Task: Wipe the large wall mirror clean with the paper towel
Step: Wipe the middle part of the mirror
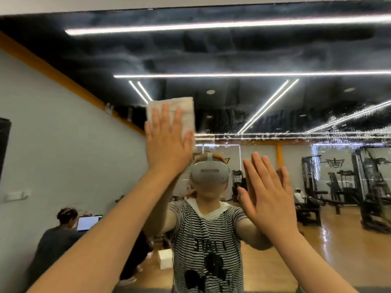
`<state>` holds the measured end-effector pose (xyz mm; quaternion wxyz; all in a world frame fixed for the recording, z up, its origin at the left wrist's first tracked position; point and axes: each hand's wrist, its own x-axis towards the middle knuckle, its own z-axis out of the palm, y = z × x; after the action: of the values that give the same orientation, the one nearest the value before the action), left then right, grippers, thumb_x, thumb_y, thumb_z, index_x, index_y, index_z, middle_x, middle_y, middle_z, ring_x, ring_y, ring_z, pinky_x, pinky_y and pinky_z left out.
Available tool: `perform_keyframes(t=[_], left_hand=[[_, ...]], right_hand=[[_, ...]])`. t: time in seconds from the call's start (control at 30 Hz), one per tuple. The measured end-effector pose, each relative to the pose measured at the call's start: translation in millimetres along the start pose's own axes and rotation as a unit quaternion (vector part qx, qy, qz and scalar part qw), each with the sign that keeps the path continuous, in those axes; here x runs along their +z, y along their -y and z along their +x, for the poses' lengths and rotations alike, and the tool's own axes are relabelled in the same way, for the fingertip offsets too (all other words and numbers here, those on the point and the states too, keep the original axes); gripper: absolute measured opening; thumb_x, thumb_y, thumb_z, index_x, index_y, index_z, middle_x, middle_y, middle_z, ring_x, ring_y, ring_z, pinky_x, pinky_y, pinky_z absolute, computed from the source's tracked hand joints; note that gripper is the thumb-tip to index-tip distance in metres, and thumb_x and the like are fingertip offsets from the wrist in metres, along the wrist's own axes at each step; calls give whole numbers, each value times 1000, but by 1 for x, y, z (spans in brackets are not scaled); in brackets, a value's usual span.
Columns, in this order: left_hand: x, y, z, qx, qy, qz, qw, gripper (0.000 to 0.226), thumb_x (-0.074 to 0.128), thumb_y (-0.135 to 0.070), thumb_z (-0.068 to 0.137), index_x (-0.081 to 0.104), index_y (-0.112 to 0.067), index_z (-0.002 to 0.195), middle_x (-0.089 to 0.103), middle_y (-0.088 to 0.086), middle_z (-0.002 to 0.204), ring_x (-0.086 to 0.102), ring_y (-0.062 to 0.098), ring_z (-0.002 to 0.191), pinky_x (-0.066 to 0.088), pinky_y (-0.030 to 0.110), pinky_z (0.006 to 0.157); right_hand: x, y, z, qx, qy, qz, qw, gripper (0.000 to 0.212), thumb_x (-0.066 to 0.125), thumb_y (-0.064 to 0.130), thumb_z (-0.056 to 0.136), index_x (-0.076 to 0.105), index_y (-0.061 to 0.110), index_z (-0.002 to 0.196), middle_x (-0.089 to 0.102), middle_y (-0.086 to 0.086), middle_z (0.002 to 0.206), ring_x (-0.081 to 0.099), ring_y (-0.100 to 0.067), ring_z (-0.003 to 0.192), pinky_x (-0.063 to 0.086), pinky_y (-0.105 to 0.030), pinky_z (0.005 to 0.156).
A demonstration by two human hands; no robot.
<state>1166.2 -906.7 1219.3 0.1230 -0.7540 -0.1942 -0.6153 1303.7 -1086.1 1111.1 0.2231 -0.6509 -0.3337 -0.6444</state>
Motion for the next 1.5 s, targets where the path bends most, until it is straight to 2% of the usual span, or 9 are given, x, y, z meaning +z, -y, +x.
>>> perform_keyframes(t=[0.13, 0.3, 0.5, 0.67, 0.77, 0.93, 1.13, 1.33, 1.5], left_hand=[[-10, 34, 4, -79, -14, 6, 997, 63, 15, -45, 101, -2, -19, 156, -5, 12, 163, -6, 32, 149, -2, 45, 119], [-7, 0, 4, -125, -23, 2, 992, 66, 24, -42, 102, -3, -15, 156, -7, 14, 162, -8, 34, 148, -5, 47, 119], [16, -96, -15, 54, 16, 2, 998, 67, 7, -46, 96, -14, -18, 153, -19, 12, 160, -20, 32, 146, -21, 45, 112], [14, -75, -10, 118, 14, 11, 993, 72, -2, -51, 89, -9, -19, 153, -12, 11, 162, -13, 28, 148, -22, 38, 111], [7, -49, -5, 70, 13, 7, 997, 72, -2, -51, 89, -11, -19, 153, -12, 10, 162, -14, 27, 148, -18, 40, 113], [-10, 31, 4, -2, -2, 21, 1000, 67, 17, -48, 98, 0, -17, 156, -5, 11, 163, -7, 30, 149, -3, 45, 118], [-29, 105, 4, -90, -10, 28, 996, 62, 25, -38, 103, 1, -15, 156, -1, 13, 163, -3, 32, 149, 2, 50, 119], [-20, 78, 10, -139, -33, 24, 989, 65, 26, -38, 101, 4, -11, 155, 1, 17, 162, -1, 36, 148, 0, 50, 119], [-9, 8, 10, -67, -25, 16, 997, 67, 26, -42, 101, -4, -16, 155, -8, 13, 162, -10, 32, 148, -5, 48, 119]], right_hand=[[2, 1, 0, 7, 1, -4, 1000, 63, 35, 46, 94, 30, 18, 150, 28, -5, 157, 22, -19, 144, 14, -49, 115], [3, 4, -2, 11, 3, -18, 1000, 63, 34, 45, 93, 32, 16, 149, 30, -8, 156, 23, -22, 144, 16, -52, 114], [1, 4, 0, -1, -9, -9, 1000, 63, 36, 43, 92, 32, 15, 149, 32, -9, 155, 25, -22, 143, 18, -52, 113], [-1, 2, 0, 4, -4, -8, 1000, 62, 36, 44, 93, 35, 16, 148, 32, -7, 155, 25, -21, 143, 16, -49, 114], [-1, 2, 0, 5, -3, -5, 1000, 62, 36, 44, 93, 35, 17, 148, 31, -6, 155, 25, -20, 143, 14, -47, 115], [0, 2, -1, 7, 3, -3, 1000, 62, 35, 45, 93, 37, 16, 148, 32, -6, 155, 25, -21, 143, 17, -49, 114], [1, 3, -2, 10, 6, -10, 1000, 62, 35, 44, 93, 39, 14, 147, 32, -8, 155, 25, -22, 143, 15, -49, 115], [2, 5, -3, 14, 8, -16, 1000, 63, 36, 43, 93, 33, 15, 149, 32, -9, 155, 25, -23, 144, 16, -51, 114], [3, 5, -3, 12, 2, -21, 1000, 62, 35, 43, 93, 32, 15, 148, 33, -10, 155, 25, -24, 143, 17, -52, 114]])
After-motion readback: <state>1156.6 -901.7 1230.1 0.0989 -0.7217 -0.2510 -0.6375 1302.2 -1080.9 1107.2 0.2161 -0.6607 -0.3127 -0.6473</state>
